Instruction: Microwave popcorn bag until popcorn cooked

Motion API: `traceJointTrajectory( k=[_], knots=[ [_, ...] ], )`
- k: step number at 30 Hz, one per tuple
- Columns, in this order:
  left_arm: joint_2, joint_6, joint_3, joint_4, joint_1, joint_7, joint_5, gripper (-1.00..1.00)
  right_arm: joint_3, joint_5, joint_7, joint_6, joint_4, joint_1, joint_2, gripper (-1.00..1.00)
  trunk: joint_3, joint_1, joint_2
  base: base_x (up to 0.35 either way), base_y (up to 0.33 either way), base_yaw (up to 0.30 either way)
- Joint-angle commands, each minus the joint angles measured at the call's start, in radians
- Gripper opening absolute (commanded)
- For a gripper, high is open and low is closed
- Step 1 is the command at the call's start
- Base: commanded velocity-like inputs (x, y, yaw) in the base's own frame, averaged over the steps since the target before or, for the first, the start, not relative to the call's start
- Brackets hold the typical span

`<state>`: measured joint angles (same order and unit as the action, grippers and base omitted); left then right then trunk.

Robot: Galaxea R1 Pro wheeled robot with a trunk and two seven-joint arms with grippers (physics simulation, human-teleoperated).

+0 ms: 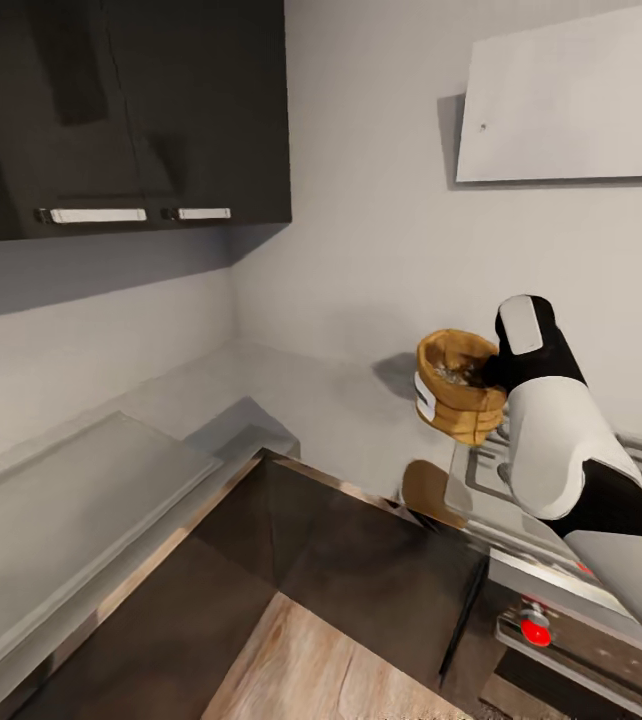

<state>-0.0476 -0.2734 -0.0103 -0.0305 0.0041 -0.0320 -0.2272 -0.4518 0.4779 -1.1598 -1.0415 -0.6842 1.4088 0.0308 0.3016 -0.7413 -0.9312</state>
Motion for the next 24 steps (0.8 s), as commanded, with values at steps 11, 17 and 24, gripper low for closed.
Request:
traceJointTrajectory(
  k=[11, 17, 24],
  knots=[
    [0.000, -0.001, 0.001, -0.002, 0.000, -0.002, -0.001, 1.00, 0.001, 0.085, -0.015, -0.006, -0.002, 0.001, -0.002, -1.00, 0.001, 0.000, -0.001, -0.235, -0.168, -0.012],
    [0.000, -0.001, 0.002, -0.002, 0.000, -0.002, -0.001, 1.00, -0.001, 0.090, -0.053, -0.006, -0.002, 0.001, -0.001, -1.00, 0.001, 0.000, -0.001, -0.260, -0.184, -0.089],
    [0.000, -0.001, 0.003, -0.002, 0.000, -0.002, -0.001, 1.00, -0.002, 0.091, -0.124, 0.030, -0.002, 0.001, -0.001, -1.00, 0.001, 0.000, -0.001, -0.262, -0.180, -0.169]
  ],
)
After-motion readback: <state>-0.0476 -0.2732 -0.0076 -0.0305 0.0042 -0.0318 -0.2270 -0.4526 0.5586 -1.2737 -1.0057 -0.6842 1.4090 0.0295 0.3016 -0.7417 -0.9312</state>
